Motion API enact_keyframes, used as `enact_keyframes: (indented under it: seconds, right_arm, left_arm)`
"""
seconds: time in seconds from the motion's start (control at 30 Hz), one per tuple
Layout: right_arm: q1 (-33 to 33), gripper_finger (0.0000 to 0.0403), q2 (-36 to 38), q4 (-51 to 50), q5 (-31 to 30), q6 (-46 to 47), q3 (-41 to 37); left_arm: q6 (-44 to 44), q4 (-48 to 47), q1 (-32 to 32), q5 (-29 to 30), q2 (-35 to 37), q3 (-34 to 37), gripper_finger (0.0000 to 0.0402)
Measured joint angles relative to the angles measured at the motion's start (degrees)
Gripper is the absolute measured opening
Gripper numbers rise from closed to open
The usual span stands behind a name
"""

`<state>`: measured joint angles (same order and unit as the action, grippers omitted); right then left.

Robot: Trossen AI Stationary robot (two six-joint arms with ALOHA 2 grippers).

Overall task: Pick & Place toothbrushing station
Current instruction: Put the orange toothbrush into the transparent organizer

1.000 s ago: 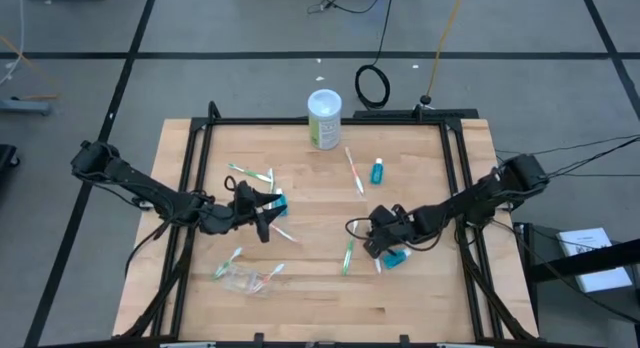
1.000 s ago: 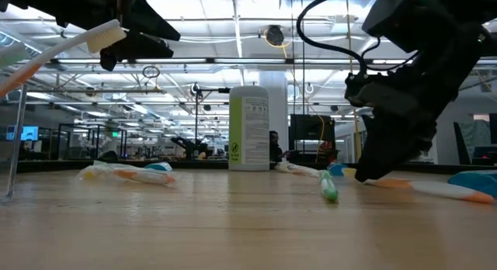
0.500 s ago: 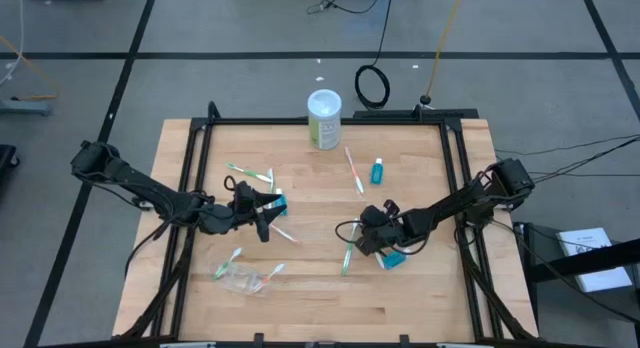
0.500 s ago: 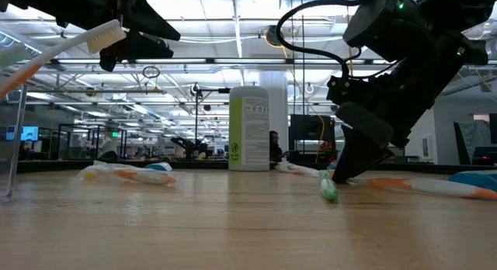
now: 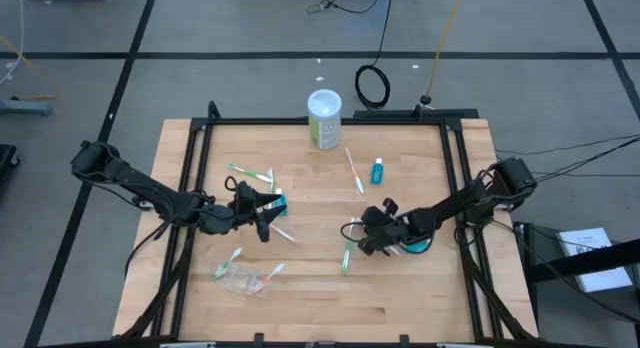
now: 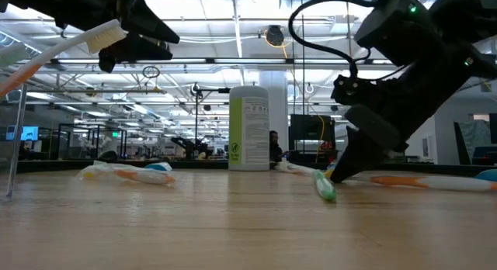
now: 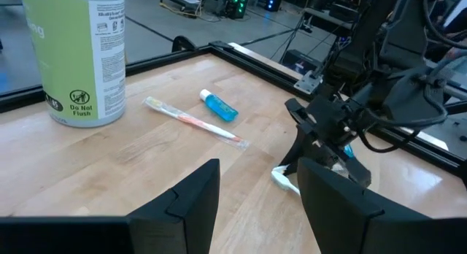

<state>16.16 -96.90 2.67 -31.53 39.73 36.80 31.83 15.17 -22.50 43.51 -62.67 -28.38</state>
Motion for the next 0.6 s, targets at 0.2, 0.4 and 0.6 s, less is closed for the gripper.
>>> enact_keyframes:
  seconds: [0.2, 0.4, 0.6]
  right_arm:
    - [-0.3, 0.0019, 5.78, 8.55, -2.22, -9.02, -0.39]
    - [0.15, 0.0019, 11.15, 24.0, -2.7, -19.8, -0.13]
    - [1.95, 0.0019, 11.15, 44.67, 1.95, -32.32, -0.07]
  left_arm:
    - [-0.02, -0.06, 0.0, 0.0, 0.0, 0.0, 0.0189]
    - [-0.2, -0.1, 0.0, -0.02, 0.0, 0.0, 0.0189]
    - [-1.97, 2.45, 0.0, -3.25, -0.02, 0.0, 0.0189]
